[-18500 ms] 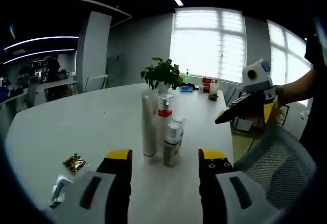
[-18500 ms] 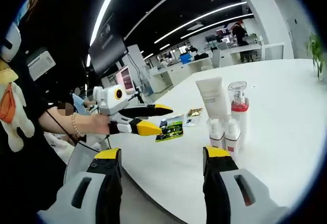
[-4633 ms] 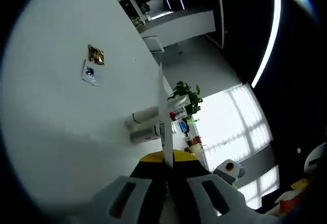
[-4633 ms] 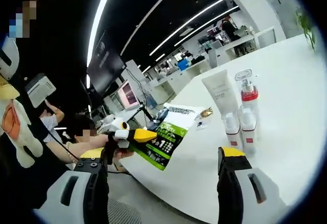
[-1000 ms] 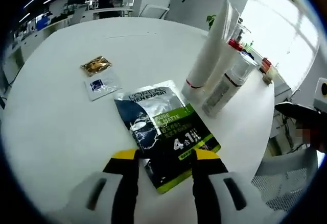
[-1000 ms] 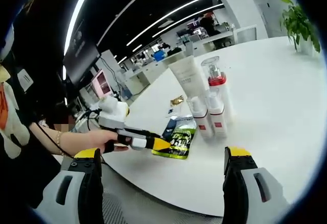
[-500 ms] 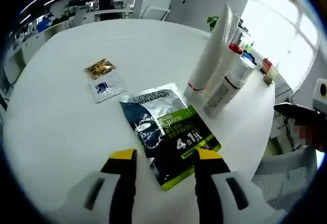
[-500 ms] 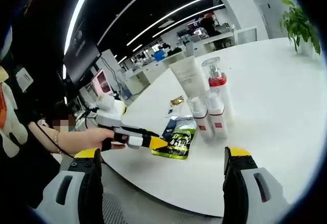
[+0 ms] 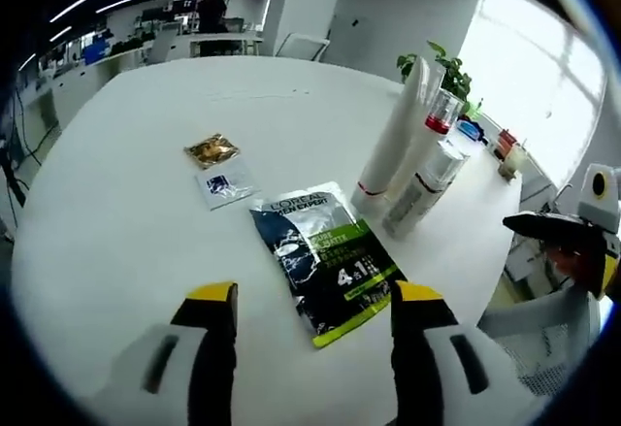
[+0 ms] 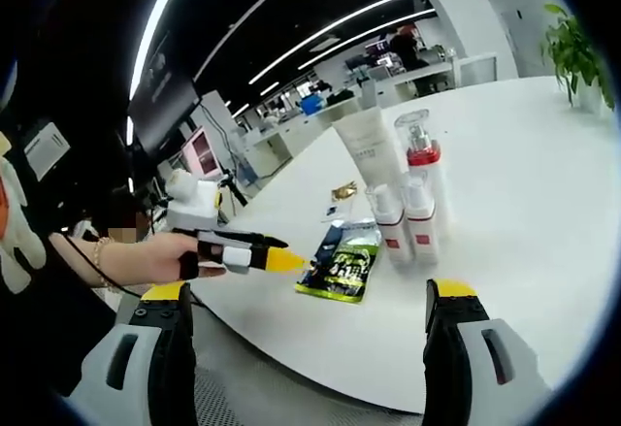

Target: Arrange the skincare products in the storage area until every visible bottle or jar stands upright without overlapping.

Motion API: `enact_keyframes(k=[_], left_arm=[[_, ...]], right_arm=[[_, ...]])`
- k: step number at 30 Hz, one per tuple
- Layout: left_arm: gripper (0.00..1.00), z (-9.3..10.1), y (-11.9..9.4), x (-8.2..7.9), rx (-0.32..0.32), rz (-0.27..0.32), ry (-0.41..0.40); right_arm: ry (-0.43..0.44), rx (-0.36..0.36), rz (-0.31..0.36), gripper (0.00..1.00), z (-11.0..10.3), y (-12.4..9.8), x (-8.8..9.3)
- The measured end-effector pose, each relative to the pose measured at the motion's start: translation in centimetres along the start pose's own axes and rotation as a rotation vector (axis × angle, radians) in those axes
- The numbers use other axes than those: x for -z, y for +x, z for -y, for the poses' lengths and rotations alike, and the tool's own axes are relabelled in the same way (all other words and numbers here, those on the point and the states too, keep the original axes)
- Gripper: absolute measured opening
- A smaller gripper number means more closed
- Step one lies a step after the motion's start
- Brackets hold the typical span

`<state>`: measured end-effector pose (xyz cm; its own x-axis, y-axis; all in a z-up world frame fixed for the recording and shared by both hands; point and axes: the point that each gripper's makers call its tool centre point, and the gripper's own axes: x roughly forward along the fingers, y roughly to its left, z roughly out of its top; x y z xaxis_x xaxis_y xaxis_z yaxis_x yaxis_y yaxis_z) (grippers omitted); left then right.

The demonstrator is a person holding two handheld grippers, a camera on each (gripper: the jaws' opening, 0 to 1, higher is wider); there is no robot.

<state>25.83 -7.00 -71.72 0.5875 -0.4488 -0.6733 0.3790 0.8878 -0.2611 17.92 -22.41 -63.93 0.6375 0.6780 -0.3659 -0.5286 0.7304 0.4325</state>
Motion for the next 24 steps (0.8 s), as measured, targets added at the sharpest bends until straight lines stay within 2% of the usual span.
enact_keyframes(k=[2,4,7,12,18,24], left_arm=[[0.58,0.4,-1.0,0.3,-0.010,0.010,-0.003],[0.59,-0.1,-0.6,0.3,-0.018,0.017,-0.003],[0.61,-0.1,-2.0,-0.1,-0.024,0.042,-0.014],[0.68,-0.7,-4.4,-1.2,-0.028,0.124,-0.052],[0.75,-1.9,-6.9,-2.0,-0.032,0.189,-0.083],[0.82,-1.5,-10.0,-2.5,-0.015,0.255,-0.085]], right_arm=[[-0.004,-0.004,0.000,1.00,-0.1,0.0,0.0],[-0.009,-0.008,0.001,1.00,-0.2,-0.1,0.0],[-0.014,-0.007,0.006,1.00,-0.2,-0.1,-0.1],[-0.028,-0.014,0.009,1.00,-0.6,-0.3,-0.3],[-0.046,-0.025,0.013,1.00,-1.5,-0.7,-0.6],[-0.068,-0.029,0.021,1.00,-2.3,-1.0,-1.0]])
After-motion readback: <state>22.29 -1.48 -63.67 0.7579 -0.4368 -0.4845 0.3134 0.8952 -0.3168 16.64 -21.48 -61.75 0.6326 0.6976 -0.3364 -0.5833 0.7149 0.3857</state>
